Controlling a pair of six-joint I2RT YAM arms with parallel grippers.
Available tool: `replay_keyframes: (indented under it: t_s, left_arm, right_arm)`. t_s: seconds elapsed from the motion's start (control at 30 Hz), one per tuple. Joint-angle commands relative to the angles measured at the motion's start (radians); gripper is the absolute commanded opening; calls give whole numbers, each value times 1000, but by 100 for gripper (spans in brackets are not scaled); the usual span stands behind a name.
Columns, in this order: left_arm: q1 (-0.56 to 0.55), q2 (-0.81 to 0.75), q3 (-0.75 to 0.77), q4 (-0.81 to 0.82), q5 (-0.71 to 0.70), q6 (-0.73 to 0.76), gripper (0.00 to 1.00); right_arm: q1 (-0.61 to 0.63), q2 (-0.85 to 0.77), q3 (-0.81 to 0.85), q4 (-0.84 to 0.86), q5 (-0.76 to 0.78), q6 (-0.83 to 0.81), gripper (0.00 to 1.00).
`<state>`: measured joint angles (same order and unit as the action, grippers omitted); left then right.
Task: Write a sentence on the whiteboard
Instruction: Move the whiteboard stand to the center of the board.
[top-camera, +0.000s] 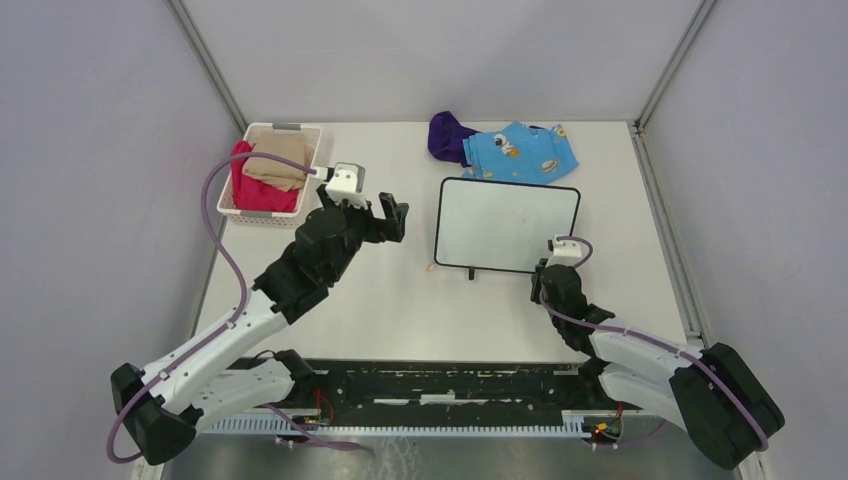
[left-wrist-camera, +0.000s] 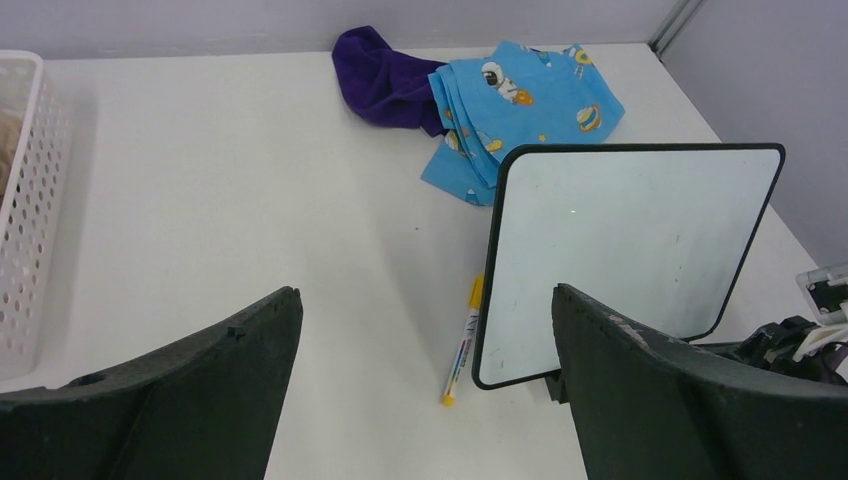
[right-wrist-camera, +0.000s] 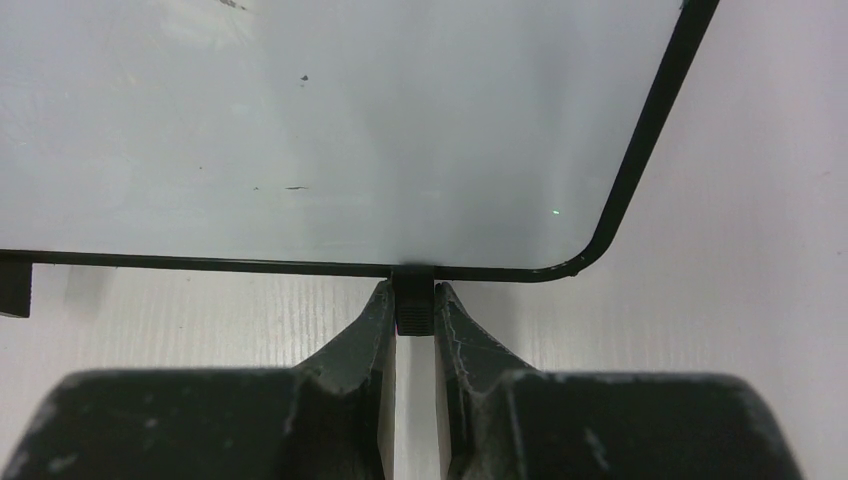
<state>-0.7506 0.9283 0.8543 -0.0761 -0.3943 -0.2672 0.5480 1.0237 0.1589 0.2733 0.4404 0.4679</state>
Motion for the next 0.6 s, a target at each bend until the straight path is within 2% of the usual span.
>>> replay_keyframes:
  t_s: [0.0,0.33,0.5,0.57]
  left_arm:
    - [-7,4,25,18,-29,19,99]
    - [-8,19,25,14,-36,22,99]
    - [-9,31,24,13,-41,23,99]
    - [-9,41,22,13,-46,25,99]
  right_arm:
    - [0,-17,21,-161,80,15,0]
    - [1,-49,31,-232,121,-30,0]
    - [1,-70,27,-239,104,-46,19]
    - [1,-77,31,-248,93,-46,30]
